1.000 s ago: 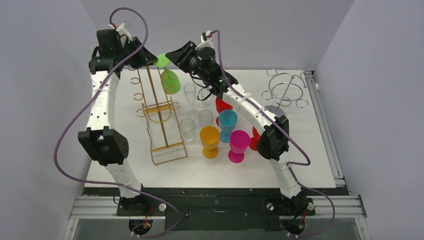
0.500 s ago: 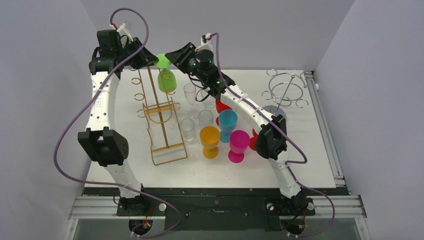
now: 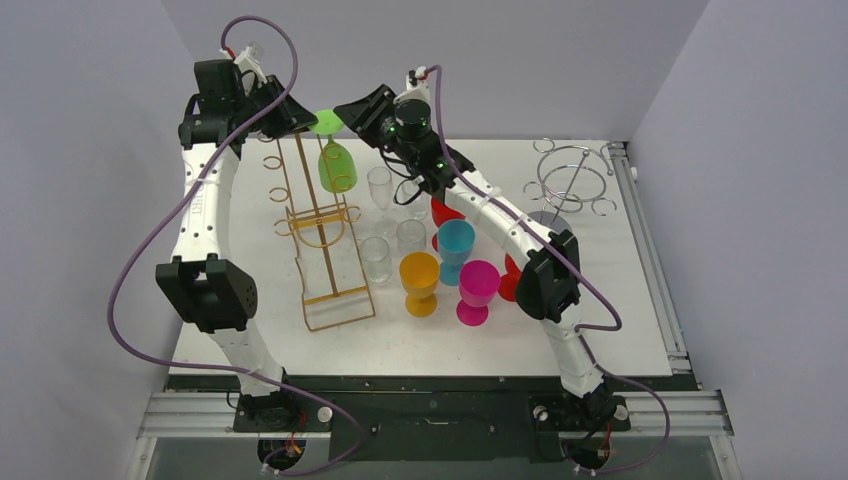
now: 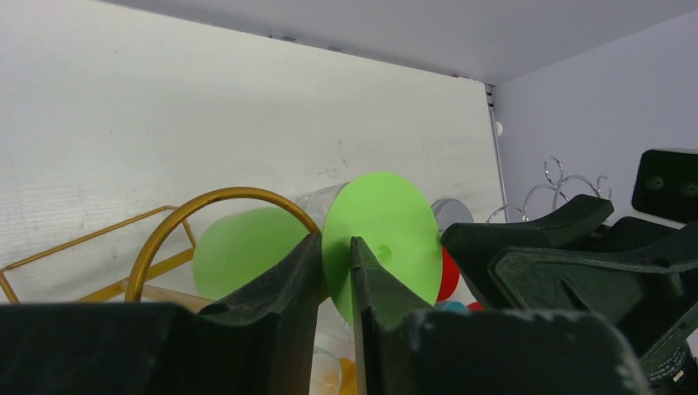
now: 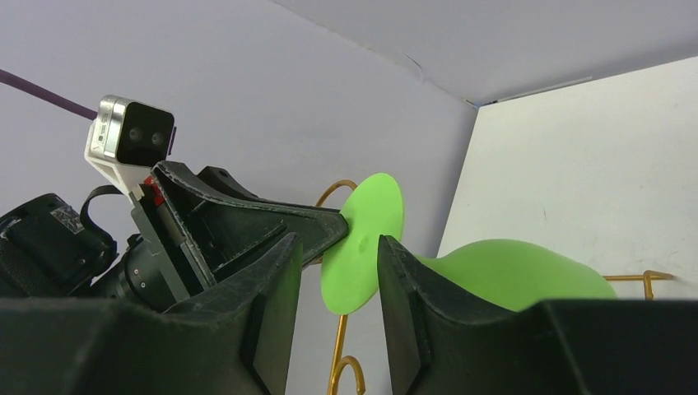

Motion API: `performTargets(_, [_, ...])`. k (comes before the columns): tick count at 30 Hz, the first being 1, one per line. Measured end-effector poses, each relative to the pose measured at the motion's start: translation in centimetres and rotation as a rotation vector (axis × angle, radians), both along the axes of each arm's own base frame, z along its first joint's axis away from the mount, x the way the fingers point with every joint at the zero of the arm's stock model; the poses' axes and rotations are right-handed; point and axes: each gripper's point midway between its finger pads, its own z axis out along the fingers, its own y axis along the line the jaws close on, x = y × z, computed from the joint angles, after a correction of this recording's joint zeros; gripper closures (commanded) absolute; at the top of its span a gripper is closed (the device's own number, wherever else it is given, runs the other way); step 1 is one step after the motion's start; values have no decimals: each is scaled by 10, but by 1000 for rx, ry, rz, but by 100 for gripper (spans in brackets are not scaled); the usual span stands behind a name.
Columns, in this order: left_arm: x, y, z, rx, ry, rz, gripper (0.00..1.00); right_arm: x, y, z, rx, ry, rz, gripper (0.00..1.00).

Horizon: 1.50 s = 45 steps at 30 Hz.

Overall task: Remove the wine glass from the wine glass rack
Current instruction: Pick up the wine glass from the wine rack.

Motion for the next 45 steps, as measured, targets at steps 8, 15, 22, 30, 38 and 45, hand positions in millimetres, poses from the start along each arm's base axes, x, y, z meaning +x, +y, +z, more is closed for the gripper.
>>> performTargets(8, [0,0,0,-1,2,0,88,0,-5,-5,-12,13,-18,66])
performTargets(15, [-1,-1,0,-4,3,-2,90,-1,-11,-15,-34,38,-34,65])
performTargets(22, [-1,-2,0,-9,4,-8,92,0,-13,-12,-31,49,-39,68])
performTargets(30, [-2,-2,0,-11,5,-11,93,0,-9,7,27,43,-26,71])
performTargets(38, [-2,-3,1,-15,4,-18,93,1,-8,3,25,53,-25,71])
performTargets(45, [-3,-4,1,-16,5,-19,93,3,-10,-5,9,68,-37,68])
